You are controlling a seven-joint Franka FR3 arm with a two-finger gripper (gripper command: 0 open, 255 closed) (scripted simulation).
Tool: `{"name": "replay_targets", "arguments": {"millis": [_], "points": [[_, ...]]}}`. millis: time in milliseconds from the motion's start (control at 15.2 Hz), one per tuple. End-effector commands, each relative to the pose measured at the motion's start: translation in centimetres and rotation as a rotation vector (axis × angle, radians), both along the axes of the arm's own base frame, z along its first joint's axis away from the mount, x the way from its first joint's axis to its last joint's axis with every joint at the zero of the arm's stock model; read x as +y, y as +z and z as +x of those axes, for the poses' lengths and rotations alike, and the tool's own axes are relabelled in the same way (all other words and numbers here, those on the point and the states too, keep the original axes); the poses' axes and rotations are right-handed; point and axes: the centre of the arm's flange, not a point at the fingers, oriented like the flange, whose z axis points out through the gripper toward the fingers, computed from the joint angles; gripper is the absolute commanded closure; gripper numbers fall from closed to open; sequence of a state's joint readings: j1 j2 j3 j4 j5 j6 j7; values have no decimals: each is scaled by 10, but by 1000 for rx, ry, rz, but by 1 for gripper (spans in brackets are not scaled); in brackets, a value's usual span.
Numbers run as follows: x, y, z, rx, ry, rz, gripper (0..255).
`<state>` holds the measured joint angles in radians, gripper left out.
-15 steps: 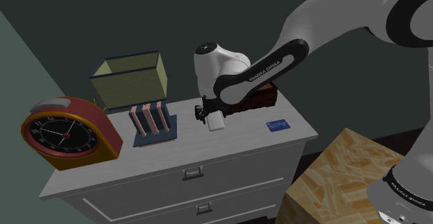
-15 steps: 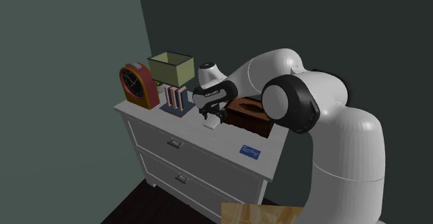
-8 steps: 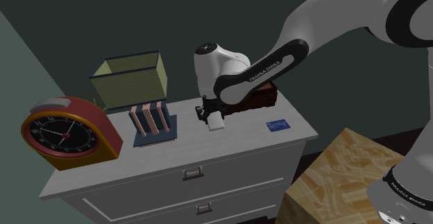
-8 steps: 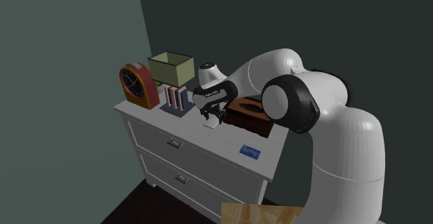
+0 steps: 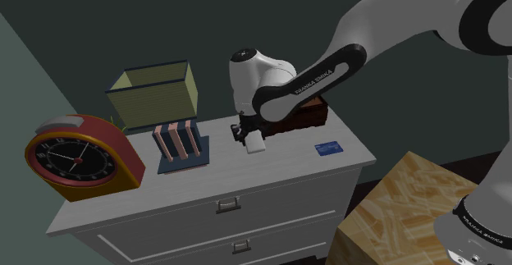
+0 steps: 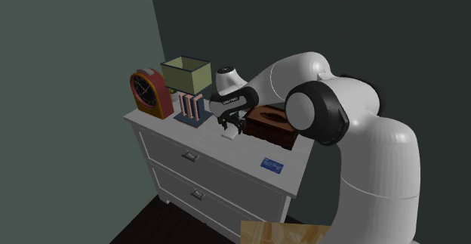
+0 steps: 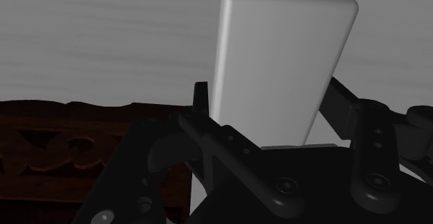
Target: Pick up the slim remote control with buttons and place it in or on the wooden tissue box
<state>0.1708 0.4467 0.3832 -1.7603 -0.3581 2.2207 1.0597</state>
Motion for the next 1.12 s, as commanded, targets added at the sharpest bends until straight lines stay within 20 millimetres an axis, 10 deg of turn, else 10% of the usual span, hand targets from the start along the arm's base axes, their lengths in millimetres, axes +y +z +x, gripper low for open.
{"name": "replay_targets", "arguments": {"millis": [0,1056], "points": [[0,9,1,0,0,0,255],[0,94,1,0,0,0,255]]}}
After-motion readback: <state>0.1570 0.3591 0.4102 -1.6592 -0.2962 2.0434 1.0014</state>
